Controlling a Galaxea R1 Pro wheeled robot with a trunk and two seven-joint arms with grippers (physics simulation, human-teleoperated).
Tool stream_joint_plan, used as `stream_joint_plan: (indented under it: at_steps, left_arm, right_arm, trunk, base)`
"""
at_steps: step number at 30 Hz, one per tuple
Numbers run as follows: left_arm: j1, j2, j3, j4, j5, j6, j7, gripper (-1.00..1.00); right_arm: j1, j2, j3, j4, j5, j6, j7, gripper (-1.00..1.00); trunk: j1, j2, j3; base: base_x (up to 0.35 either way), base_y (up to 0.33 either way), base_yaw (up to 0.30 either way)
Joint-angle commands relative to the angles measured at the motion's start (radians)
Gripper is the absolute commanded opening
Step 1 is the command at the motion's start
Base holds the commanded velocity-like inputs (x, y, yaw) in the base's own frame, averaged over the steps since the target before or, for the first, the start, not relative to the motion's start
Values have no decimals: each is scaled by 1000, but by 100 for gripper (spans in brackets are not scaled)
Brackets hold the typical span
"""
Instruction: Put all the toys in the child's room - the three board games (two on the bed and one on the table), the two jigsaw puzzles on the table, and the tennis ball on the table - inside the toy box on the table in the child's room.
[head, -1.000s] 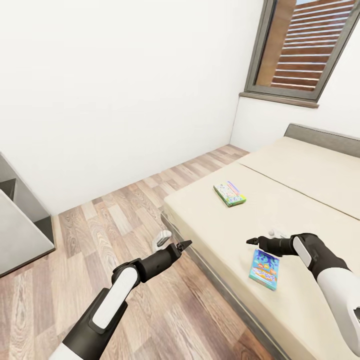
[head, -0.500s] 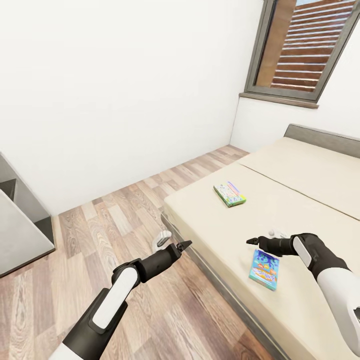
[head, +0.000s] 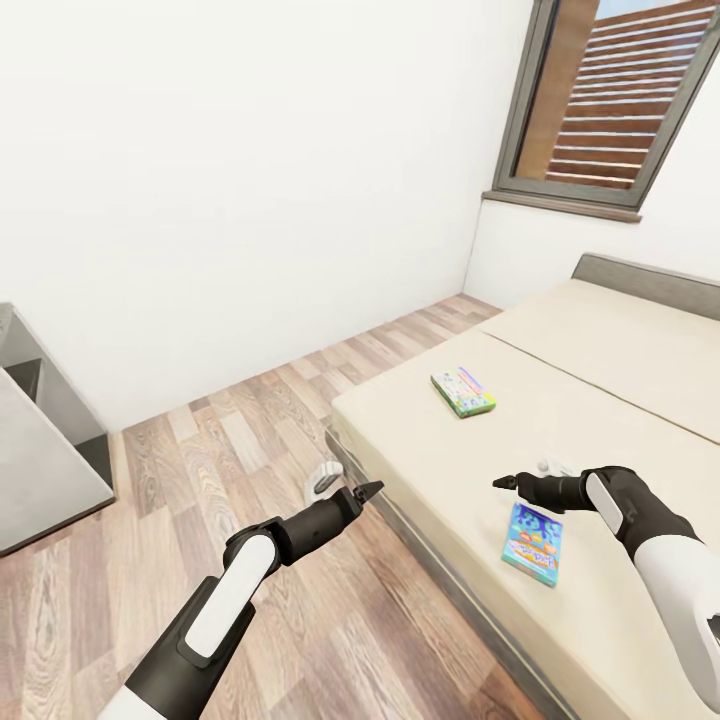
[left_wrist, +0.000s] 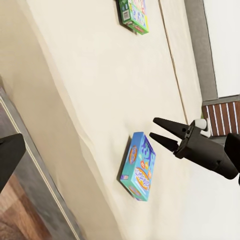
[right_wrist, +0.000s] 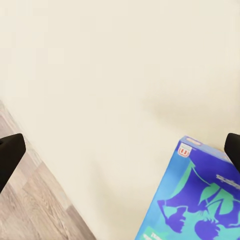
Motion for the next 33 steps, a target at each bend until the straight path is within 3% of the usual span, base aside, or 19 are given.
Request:
stream_joint_plan:
  at_steps: [1,33]
  left_arm:
    - [-1,0,0,-1,11,2,9,100]
    - [-1,0,0,7,11,2,8,100]
  right_arm:
    - [0,0,-4,-1,1,6,3,100]
    - [-1,-1,-4,0,1,6,1,100]
  trunk:
    - [0,0,-1]
    - [0,0,2]
  base:
    - [0,0,18]
    - [0,0,4]
